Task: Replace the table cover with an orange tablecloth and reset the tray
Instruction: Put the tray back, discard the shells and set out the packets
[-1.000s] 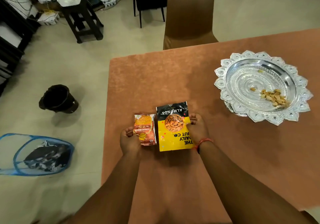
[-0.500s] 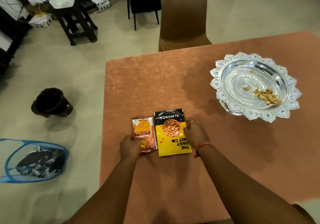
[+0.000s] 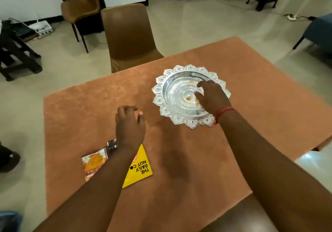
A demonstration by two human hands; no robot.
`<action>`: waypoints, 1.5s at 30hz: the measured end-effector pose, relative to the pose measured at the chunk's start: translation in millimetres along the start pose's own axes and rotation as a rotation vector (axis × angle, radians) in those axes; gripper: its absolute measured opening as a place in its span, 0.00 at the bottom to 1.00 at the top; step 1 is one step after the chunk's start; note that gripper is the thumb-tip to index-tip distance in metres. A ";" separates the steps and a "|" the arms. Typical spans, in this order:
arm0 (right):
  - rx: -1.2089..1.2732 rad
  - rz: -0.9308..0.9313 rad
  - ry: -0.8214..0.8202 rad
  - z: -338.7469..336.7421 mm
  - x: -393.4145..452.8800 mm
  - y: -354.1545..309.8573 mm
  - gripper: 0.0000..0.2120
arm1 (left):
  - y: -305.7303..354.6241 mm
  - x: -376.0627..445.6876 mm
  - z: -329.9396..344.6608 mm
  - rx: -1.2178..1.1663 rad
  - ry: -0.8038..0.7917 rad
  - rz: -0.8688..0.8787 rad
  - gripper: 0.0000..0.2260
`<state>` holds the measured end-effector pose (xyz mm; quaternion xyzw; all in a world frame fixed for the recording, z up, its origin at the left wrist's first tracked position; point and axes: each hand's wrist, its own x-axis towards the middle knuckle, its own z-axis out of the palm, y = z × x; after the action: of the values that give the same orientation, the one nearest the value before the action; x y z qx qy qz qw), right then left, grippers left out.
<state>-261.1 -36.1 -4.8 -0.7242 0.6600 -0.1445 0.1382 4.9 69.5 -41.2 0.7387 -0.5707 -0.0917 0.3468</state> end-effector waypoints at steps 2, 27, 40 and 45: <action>-0.243 0.049 -0.251 -9.2 12.3 22.5 0.24 | 29.2 10.3 13.6 -0.075 -0.044 0.058 0.08; -0.250 -0.293 -0.170 32.6 3.8 11.4 0.13 | 103.0 23.9 67.4 -1.241 -0.402 -0.879 0.16; 0.312 -0.223 -0.156 -2.0 -10.9 -59.8 0.09 | 106.2 27.0 59.7 -1.409 -0.419 -1.061 0.22; -0.103 -0.450 -0.271 -3.4 -21.6 -83.7 0.13 | 92.0 26.9 59.7 -1.494 -0.385 -1.191 0.14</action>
<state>-187.6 -7.0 30.5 -0.8715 0.4643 -0.0396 0.1529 -89.5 10.9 -21.7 0.4682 0.0544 -0.7096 0.5238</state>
